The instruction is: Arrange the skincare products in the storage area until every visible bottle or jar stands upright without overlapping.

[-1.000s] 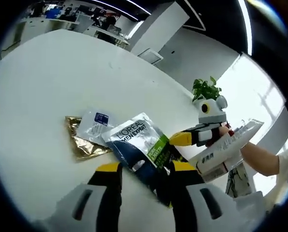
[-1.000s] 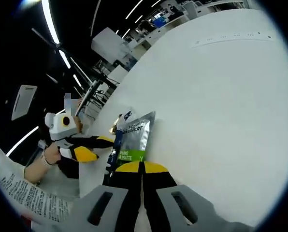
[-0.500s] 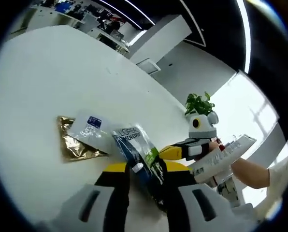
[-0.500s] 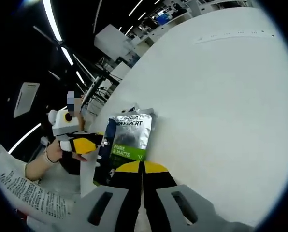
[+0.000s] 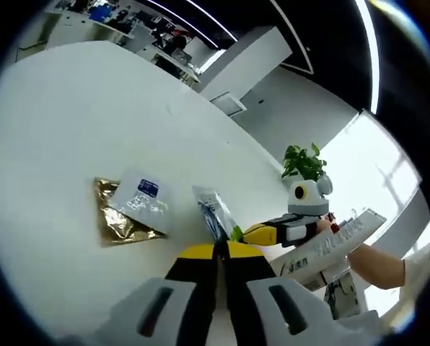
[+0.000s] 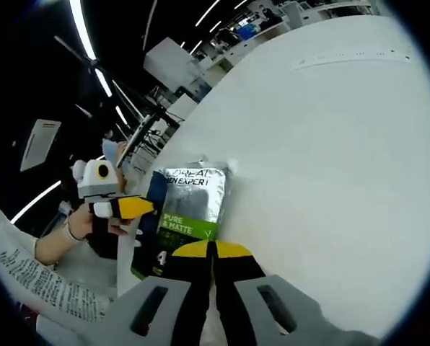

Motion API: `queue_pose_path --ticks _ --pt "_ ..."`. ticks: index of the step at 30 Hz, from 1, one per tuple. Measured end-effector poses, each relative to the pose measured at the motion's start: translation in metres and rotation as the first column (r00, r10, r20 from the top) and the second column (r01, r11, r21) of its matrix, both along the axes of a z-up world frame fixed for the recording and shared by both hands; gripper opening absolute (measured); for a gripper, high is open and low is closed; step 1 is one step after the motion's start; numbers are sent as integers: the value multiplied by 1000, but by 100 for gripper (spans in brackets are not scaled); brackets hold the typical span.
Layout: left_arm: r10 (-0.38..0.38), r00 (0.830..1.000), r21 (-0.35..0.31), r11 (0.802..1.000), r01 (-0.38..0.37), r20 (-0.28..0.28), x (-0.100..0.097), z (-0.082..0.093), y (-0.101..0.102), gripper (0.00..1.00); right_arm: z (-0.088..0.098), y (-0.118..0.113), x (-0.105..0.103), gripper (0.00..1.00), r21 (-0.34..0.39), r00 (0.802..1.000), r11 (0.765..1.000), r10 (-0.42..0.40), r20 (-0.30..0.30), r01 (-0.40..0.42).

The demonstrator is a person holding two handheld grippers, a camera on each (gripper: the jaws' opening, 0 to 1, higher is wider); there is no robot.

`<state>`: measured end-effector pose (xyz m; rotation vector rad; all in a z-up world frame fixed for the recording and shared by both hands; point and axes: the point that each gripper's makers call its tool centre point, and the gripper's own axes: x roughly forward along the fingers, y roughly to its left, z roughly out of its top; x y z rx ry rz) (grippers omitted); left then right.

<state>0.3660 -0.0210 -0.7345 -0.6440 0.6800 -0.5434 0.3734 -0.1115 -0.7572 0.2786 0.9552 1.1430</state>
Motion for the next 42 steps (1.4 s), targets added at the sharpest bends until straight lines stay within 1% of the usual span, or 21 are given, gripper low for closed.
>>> queue_pose_path --ticks 2,4,5,7,10,12,16,18,19,21,22,25,27,28,29,30,33,35,37,41,42 --pt "-1 1000 -9 1000 1 -10 -1 1 0 0 2 -2 3 2 -6 1000 1000 -4 17 4" --pt "-1 1000 -4 1000 1 -14 -2 1 1 0 4 -5 10 2 -16 998 1000 -22 52 23" --pt "-4 1000 1 1000 4 -16 -3 1 2 0 5 -10 16 2 -35 996 998 -41 76 43" --pt "-7 1000 11 1000 7 -19 -4 2 4 0 8 -16 16 2 -53 994 997 -52 97 57" --pt "-15 1000 38 999 16 -23 -8 1 10 0 15 -24 14 3 -44 991 996 -74 110 80" --pt "-22 999 53 998 24 -27 -9 1 14 0 17 -32 17 5 -55 987 994 -89 134 97" --pt "-44 998 86 995 47 -34 -14 0 20 0 13 -52 23 7 -126 976 983 -104 194 130" --pt "-58 997 106 992 62 -41 -16 -4 24 0 15 -56 19 9 -136 973 981 -107 203 136" --pt "-69 997 117 990 74 -45 -17 -6 25 0 18 -60 21 9 -137 966 977 -127 226 161" --pt "-82 995 134 987 89 -54 -20 -8 27 0 25 -66 19 11 -134 961 976 -139 238 175" --pt "-90 994 145 985 97 -54 -22 -9 29 0 28 -72 24 11 -141 947 967 -166 275 211" --pt "-106 993 173 978 115 -60 -24 -10 34 0 29 -87 23 11 -184 934 952 -179 311 243" --pt "-127 990 183 974 137 -63 -31 -9 33 0 29 -95 23 12 -185 930 949 -191 314 257" --pt "-133 989 185 972 143 -64 -33 -8 32 0 30 -99 24 11 -177 925 946 -206 318 271" --pt "-146 987 193 969 157 -67 -35 -8 32 0 33 -104 25 11 -169 917 940 -230 327 296" --pt "-162 984 207 963 174 -72 -39 -9 31 0 34 -107 22 11 -171 917 940 -228 327 295" --pt "-186 979 224 954 200 -79 -45 -9 28 0 36 -118 17 12 -184 911 934 -232 342 307" --pt "-205 975 221 951 218 -81 -49 -7 24 0 38 -123 5 12 -209 907 928 -220 359 308" --pt "-222 972 228 945 235 -82 -53 -7 21 0 38 -134 3 12 -223 903 924 -214 372 311" --pt "-248 965 232 937 262 -90 -60 -8 15 0 39 -142 -18 13 -248 899 916 -203 388 314" --pt "-252 964 232 936 266 -90 -61 -8 13 0 37 -147 -20 13 -259 897 913 -196 396 314"
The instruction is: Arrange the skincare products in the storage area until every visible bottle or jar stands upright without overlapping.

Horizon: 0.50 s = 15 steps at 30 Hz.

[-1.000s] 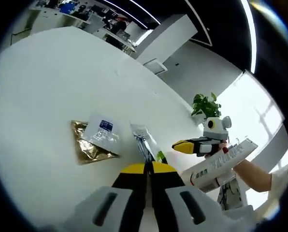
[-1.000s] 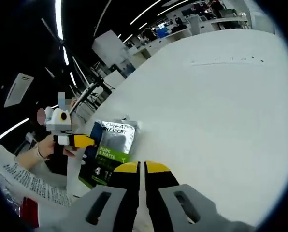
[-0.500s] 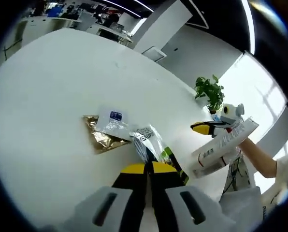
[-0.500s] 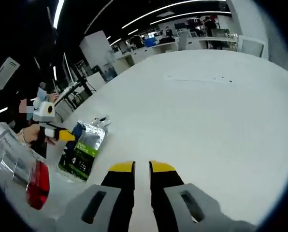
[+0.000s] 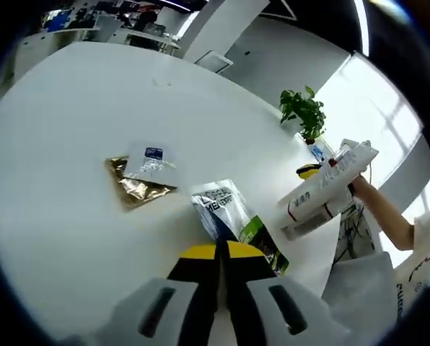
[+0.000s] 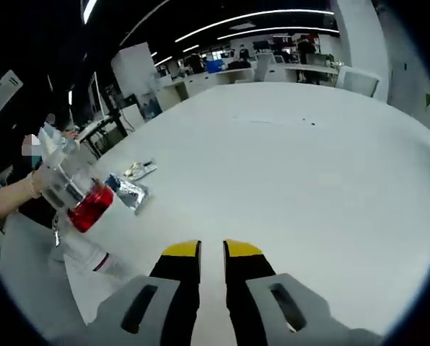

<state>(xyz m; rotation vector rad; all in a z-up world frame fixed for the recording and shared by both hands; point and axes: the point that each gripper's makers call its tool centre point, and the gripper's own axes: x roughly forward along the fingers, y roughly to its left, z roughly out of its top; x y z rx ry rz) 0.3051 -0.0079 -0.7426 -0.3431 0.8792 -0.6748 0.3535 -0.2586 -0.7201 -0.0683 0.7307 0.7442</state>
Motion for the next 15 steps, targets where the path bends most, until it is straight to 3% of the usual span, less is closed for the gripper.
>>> queue_pose_path --ticks 7,15 --pt "-27 1000 0 1000 27 -2 -9 0 -11 0 -1 -9 -36 13 -30 1000 1000 11 4 -11" --pt "-55 999 14 998 55 -4 -17 -2 -17 0 5 9 -83 13 -22 999 998 51 -11 -51"
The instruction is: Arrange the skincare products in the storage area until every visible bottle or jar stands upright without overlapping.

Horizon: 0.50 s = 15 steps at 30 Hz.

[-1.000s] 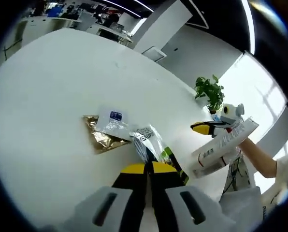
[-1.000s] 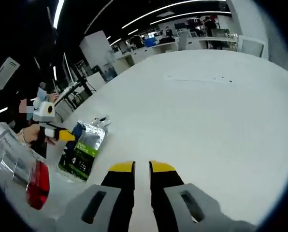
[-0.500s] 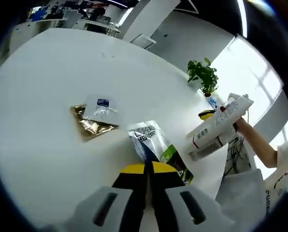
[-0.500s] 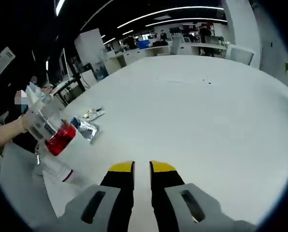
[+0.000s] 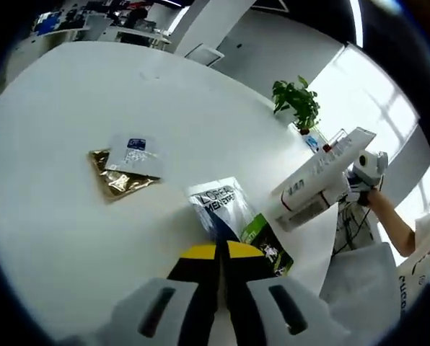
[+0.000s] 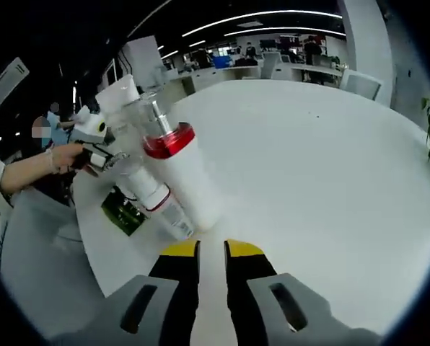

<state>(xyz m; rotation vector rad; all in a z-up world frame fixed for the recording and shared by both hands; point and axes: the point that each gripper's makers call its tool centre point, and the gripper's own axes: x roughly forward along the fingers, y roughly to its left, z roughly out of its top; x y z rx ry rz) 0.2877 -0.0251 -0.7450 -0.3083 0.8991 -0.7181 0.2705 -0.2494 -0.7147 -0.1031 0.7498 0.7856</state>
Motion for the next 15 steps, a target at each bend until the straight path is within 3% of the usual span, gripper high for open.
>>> queue_pose_path --ticks 6,11,15 --pt "-10 1000 20 1000 10 10 -2 -2 -3 0 0 26 -28 12 2 996 996 88 -29 -88" --pt "-18 1000 22 1000 18 18 -3 0 -9 0 7 65 -40 14 -6 983 984 179 31 -179" --pt "-20 1000 20 1000 19 16 1 -4 -9 0 2 90 -46 12 -1 968 969 246 43 -246"
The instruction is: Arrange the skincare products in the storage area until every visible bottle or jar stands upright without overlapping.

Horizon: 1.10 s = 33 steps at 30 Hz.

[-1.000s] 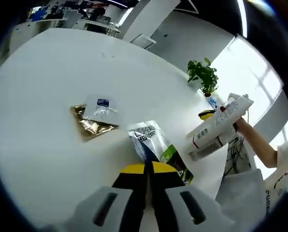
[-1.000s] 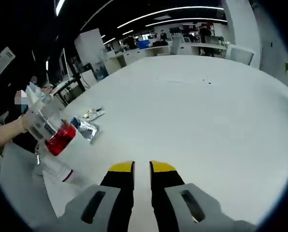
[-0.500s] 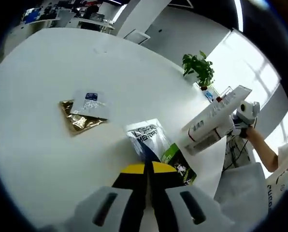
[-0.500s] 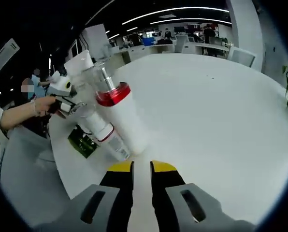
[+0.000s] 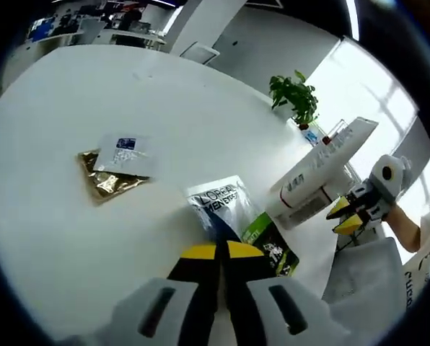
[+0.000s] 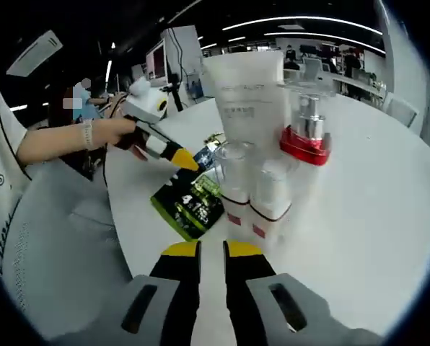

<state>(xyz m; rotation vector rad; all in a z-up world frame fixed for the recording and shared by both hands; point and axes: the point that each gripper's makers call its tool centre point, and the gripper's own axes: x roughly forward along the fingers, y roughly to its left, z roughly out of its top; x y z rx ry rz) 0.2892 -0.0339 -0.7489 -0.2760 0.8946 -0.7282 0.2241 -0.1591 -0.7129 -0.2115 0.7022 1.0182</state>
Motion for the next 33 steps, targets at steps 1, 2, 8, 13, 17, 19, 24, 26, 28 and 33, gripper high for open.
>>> queue_pose_path --ticks 1,2,8,13,17,19,24,26,28,33 --pt "0 1000 2 1000 0 0 0 -1 0 0 -2 5 -1 12 8 1000 1000 18 3 -18" --pt "-1 1000 2 1000 1 -1 0 -2 0 0 -3 9 -1 12 14 999 999 32 7 -32" --pt "9 1000 -3 1000 -9 -2 1 -4 0 0 -18 24 5 11 22 997 998 65 33 -66" --pt "17 1000 -8 1000 -17 -5 3 -6 0 0 -30 25 10 12 9 997 997 76 35 -76" --pt "26 1000 -13 1000 -26 -4 5 -7 -1 0 -31 34 6 12 30 996 996 89 30 -90" --pt "30 1000 -16 999 -30 -7 6 -8 -1 0 -33 35 8 12 13 995 995 97 38 -97" --pt "39 999 -22 999 -39 -7 9 -9 -2 0 -35 34 17 13 13 996 997 76 43 -77" --pt "42 999 -24 999 -42 -7 10 -9 -2 0 -36 33 19 12 12 996 997 78 37 -78" --pt "46 999 -25 999 -46 -6 12 -10 -3 0 -37 32 19 12 13 997 997 72 35 -72" --pt "55 998 -28 998 -55 -7 15 -11 -3 0 -39 35 14 16 -1 995 996 85 43 -85"
